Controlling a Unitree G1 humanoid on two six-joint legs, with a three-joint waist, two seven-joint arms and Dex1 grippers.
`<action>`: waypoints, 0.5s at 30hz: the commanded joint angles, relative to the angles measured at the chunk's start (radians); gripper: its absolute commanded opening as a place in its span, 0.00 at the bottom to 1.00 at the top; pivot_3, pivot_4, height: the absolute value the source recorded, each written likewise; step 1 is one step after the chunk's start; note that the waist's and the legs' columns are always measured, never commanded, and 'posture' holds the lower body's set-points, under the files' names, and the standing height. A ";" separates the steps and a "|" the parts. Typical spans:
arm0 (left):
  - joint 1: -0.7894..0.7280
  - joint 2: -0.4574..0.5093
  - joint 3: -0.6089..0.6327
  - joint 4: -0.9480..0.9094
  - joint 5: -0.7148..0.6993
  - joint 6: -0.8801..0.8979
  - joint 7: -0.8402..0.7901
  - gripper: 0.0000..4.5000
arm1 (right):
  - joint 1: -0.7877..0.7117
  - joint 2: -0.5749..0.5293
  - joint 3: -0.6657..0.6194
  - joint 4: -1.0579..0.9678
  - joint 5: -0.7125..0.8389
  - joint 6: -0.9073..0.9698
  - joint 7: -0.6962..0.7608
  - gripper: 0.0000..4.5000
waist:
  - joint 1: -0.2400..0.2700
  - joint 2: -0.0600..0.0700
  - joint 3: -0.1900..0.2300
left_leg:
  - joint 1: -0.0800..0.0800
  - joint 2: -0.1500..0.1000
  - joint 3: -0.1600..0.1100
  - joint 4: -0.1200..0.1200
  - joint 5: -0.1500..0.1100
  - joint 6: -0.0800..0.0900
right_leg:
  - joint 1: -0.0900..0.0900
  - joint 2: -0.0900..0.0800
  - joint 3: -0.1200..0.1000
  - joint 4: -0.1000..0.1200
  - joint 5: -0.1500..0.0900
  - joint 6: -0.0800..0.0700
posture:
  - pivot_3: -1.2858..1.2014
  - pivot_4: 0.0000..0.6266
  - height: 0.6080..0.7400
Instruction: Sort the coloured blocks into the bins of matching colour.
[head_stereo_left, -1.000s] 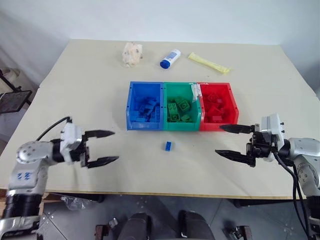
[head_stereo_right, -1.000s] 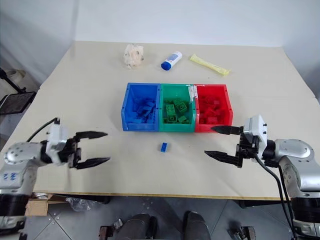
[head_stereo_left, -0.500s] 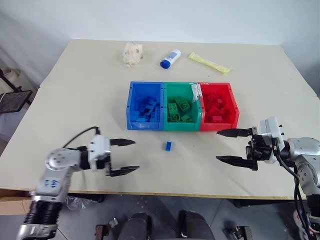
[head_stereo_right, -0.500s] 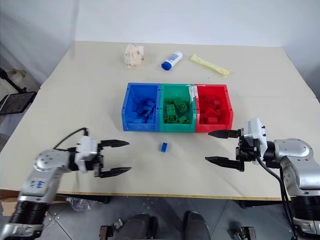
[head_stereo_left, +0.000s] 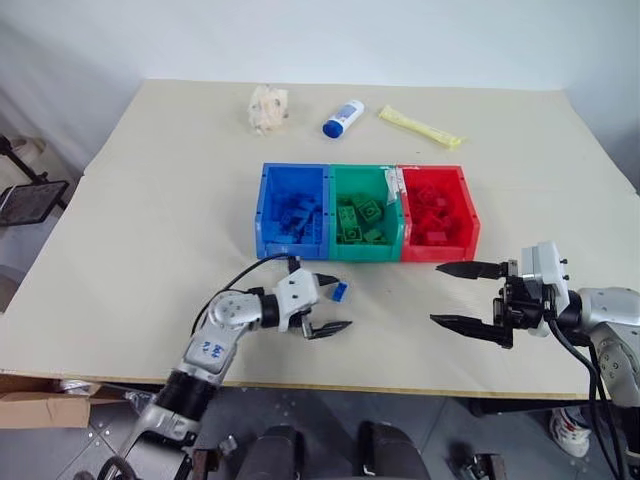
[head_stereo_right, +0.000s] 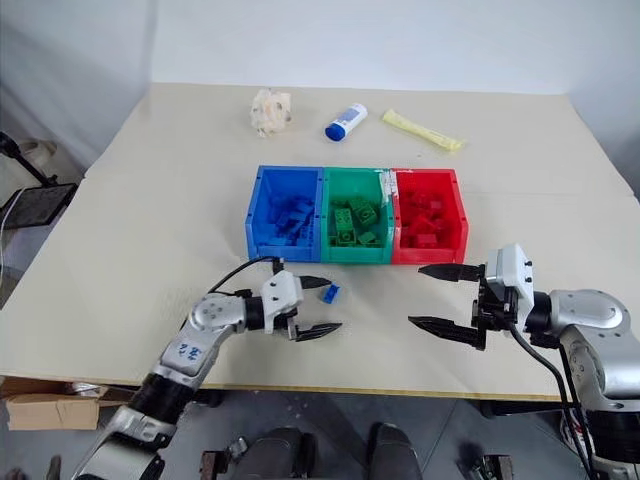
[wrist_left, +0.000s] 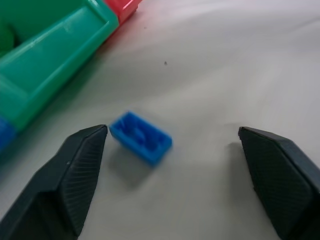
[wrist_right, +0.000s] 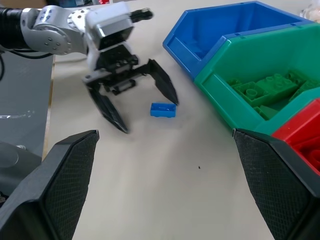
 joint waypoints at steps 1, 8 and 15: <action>-0.005 -0.005 -0.009 0.022 0.019 0.035 0.021 0.72 | 0.016 -0.005 -0.047 -0.037 0.024 -0.008 -0.013 1.00 | -0.001 0.000 0.000 | 0.000 0.000 0.000 0.000 0.000 0.000 | 0.000 0.000 0.001 0.000 0.000 0.000 | 0.52 0.24 1.00; -0.004 0.012 -0.012 0.018 0.018 0.010 0.009 0.24 | 0.051 -0.007 -0.066 -0.050 0.028 -0.015 -0.021 1.00 | -0.003 0.000 0.000 | 0.000 0.001 -0.001 0.000 0.000 0.000 | 0.000 -0.001 0.003 0.000 0.000 0.000 | 0.52 0.24 1.00; -0.022 0.029 0.030 -0.054 -0.044 0.007 -0.014 0.11 | 0.044 -0.011 -0.071 -0.033 0.025 -0.021 -0.016 1.00 | -0.007 0.000 0.000 | 0.000 0.001 -0.001 0.000 0.000 0.000 | 0.000 -0.001 0.003 0.000 0.000 0.000 | 0.52 0.24 1.00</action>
